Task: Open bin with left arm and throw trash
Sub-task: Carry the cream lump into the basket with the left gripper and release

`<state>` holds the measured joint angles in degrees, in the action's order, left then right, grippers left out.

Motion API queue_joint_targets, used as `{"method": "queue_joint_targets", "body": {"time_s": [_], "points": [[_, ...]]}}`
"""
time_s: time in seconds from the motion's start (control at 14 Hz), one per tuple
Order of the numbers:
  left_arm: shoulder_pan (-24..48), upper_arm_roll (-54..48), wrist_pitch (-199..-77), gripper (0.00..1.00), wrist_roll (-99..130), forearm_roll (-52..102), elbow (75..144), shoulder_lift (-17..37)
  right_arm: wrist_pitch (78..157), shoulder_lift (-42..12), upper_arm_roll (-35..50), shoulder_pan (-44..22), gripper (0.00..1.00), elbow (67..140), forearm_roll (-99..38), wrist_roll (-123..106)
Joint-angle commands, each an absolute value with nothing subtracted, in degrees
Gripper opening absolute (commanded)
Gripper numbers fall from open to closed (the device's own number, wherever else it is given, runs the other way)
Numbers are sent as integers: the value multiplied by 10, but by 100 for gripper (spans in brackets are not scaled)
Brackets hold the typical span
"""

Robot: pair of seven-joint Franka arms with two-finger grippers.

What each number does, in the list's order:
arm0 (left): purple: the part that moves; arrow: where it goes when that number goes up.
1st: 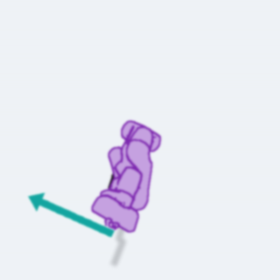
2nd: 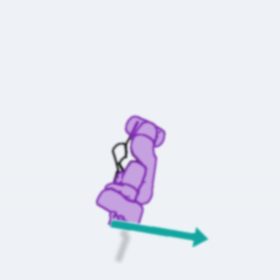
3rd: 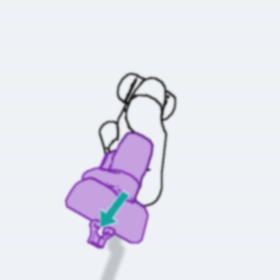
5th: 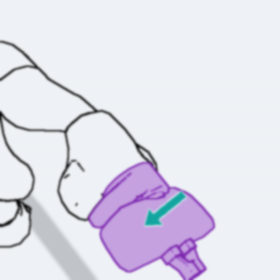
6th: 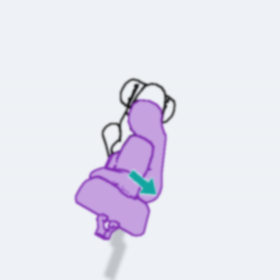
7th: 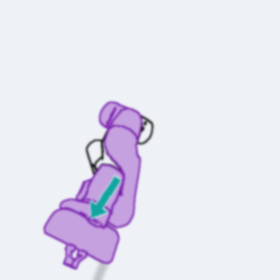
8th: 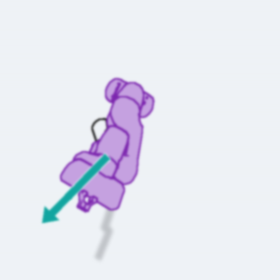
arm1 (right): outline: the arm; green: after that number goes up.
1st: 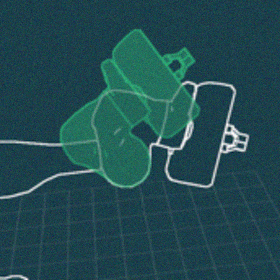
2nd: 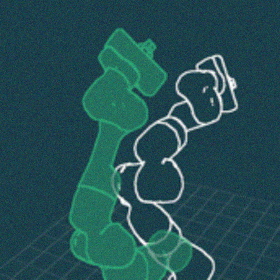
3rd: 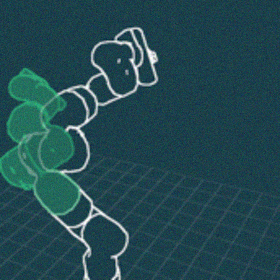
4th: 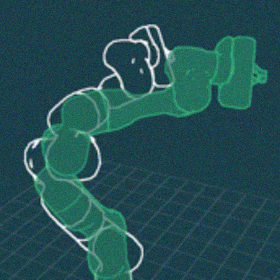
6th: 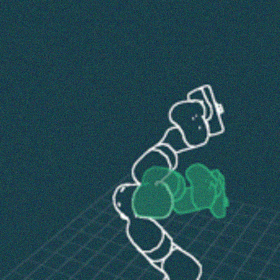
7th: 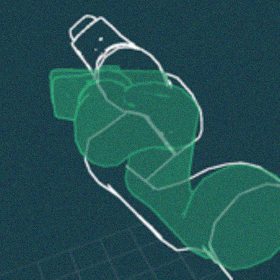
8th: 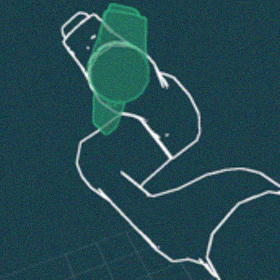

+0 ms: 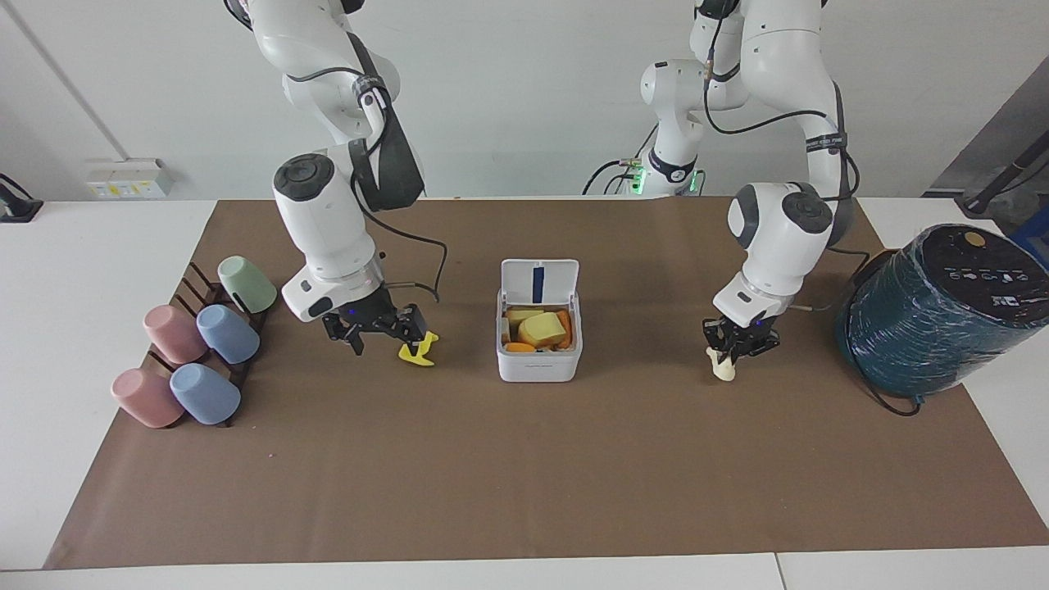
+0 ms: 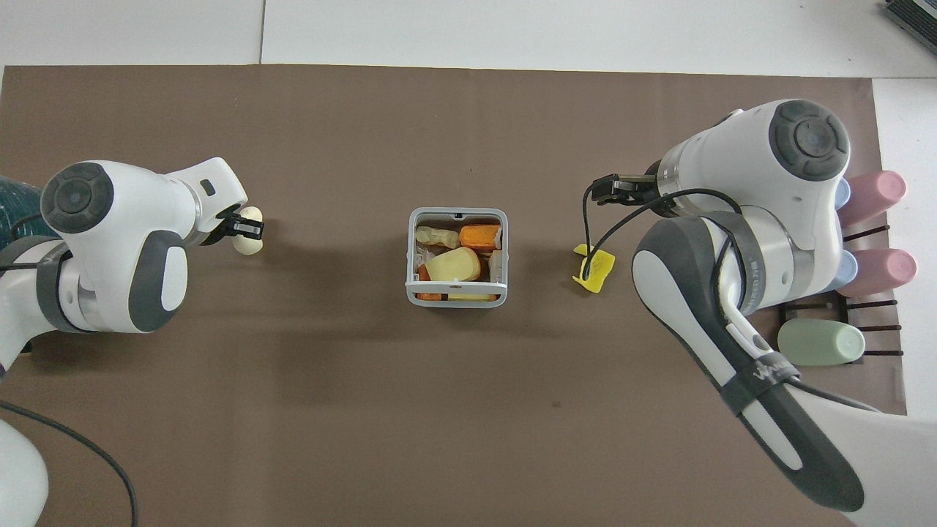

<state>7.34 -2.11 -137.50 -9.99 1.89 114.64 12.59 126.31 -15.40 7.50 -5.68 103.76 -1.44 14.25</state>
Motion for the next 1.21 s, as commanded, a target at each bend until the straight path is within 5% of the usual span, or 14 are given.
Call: {"method": "queue_joint_targets", "body": {"time_s": [0.0,0.79,0.86,1.0,1.07,1.14], "points": [[104,-24,-1328,0,-104,43,1108,119,1307,-142,83,-56,100,1107,-4,85],[198,-94,-1317,0,-99,197,1025,127,1433,-178,83,-86,100,1194,-11,168],[210,-93,-1317,0,-98,206,1027,127,1427,-178,83,-85,95,1194,-11,168],[241,-93,-1317,0,-68,209,1027,125,1426,-175,83,-83,61,1203,-11,168],[256,-92,-1317,12,-33,209,1027,124,1425,-173,83,-80,40,1207,-11,168],[263,-92,-1324,73,1,208,1028,125,1417,-173,83,-80,15,1206,-11,170]]}}
